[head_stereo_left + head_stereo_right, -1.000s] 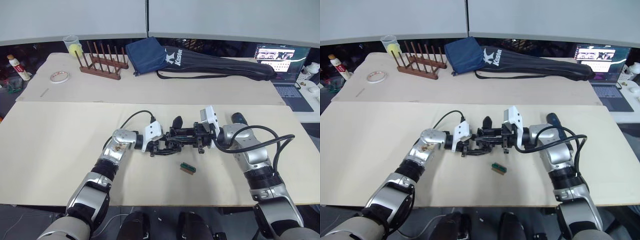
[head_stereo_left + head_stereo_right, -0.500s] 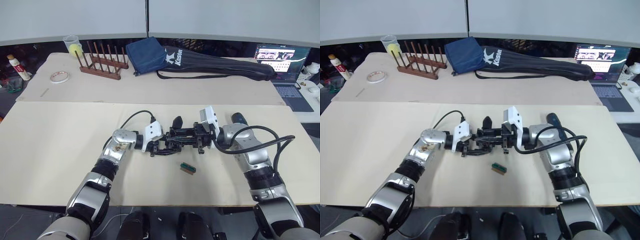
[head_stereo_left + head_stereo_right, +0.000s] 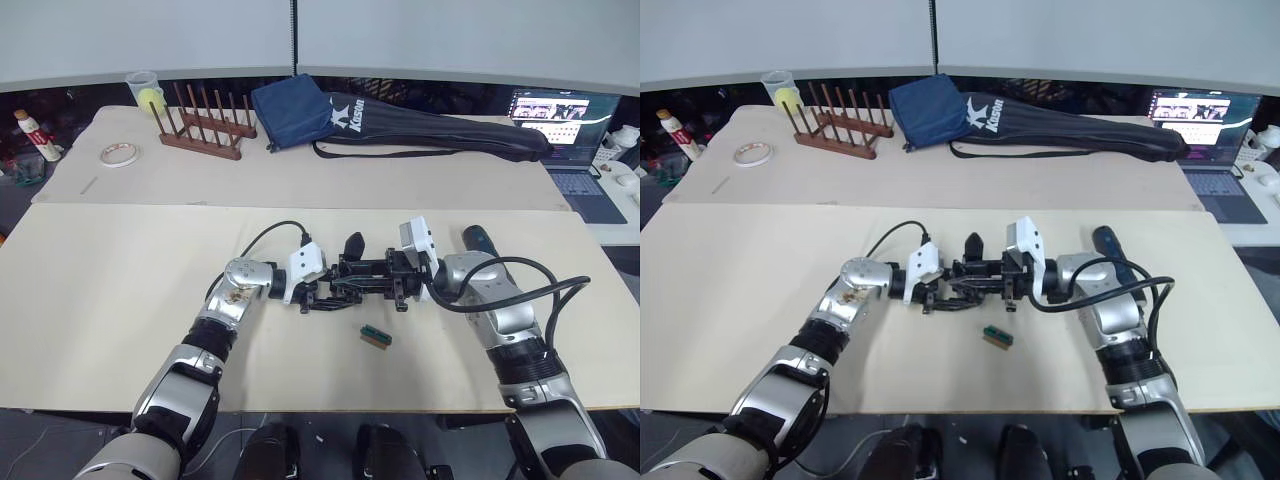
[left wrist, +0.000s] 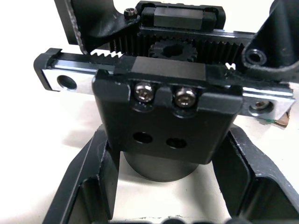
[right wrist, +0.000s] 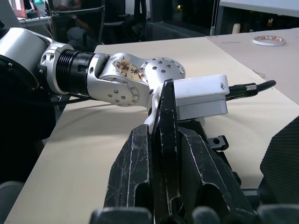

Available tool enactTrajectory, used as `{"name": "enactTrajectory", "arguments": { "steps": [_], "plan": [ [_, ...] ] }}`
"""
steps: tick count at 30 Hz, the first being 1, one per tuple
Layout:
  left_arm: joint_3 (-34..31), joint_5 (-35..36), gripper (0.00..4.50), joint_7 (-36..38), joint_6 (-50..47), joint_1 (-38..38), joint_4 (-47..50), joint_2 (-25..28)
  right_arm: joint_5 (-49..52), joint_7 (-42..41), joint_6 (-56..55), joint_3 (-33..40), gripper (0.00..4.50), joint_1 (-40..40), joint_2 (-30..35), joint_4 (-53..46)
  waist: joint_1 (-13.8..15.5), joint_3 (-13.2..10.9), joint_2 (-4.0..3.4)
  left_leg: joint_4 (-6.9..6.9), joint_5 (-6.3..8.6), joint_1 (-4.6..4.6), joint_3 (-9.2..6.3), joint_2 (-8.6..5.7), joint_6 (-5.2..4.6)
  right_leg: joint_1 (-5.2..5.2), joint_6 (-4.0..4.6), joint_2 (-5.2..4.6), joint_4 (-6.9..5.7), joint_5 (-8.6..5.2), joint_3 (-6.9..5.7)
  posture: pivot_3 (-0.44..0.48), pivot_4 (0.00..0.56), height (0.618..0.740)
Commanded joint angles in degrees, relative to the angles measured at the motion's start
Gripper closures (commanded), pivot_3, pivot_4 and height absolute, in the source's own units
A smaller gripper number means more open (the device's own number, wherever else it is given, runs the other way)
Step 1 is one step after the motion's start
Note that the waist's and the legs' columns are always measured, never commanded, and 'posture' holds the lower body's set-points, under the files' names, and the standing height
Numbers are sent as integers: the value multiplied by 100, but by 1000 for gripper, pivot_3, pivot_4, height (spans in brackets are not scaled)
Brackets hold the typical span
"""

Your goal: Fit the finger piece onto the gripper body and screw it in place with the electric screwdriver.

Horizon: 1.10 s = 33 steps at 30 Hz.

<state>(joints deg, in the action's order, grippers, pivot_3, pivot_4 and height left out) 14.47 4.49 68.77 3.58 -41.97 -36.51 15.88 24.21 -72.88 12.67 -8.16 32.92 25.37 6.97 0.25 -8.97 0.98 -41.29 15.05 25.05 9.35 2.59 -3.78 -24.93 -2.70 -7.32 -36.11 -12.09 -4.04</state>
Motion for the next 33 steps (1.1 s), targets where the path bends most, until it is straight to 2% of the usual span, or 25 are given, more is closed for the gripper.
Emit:
{"name": "enactTrajectory", "arguments": {
  "steps": [1, 10, 21, 33],
  "plan": [
    [15, -18, 2224, -10, 39, 19, 162, -16, -181, 98, -17, -28, 4150, -67, 5, 299, -3, 0, 0, 0, 0, -4, 0, 0, 0, 4, 0, 0, 0, 0, 0, 0, 150, 740],
    [9, -20, 2224, -20, 48, 22, 159, 2, -331, 86, 36, -127, 4150, -31, 131, 530, -10, 0, 0, 11, 2, -59, -3, 10, -1, 57, 1, 0, 12, -1, -1, 0, 150, 740],
    [-4, -13, 2224, -34, 39, 40, 185, 21, -334, 256, -96, 35, 4150, -367, 215, 439, -8, 1, -1, 17, 3, -68, -3, 10, -2, 64, 2, -1, 15, -1, -1, 0, 150, 740],
    [-13, -19, 2224, 2, 61, -16, 124, 60, -403, -527, -155, -391, 4150, -108, 248, 855, -7, 1, -1, 20, 4, -70, -3, 10, -3, 66, 2, -2, 17, -1, -1, 0, 150, 740]
  ]
}}
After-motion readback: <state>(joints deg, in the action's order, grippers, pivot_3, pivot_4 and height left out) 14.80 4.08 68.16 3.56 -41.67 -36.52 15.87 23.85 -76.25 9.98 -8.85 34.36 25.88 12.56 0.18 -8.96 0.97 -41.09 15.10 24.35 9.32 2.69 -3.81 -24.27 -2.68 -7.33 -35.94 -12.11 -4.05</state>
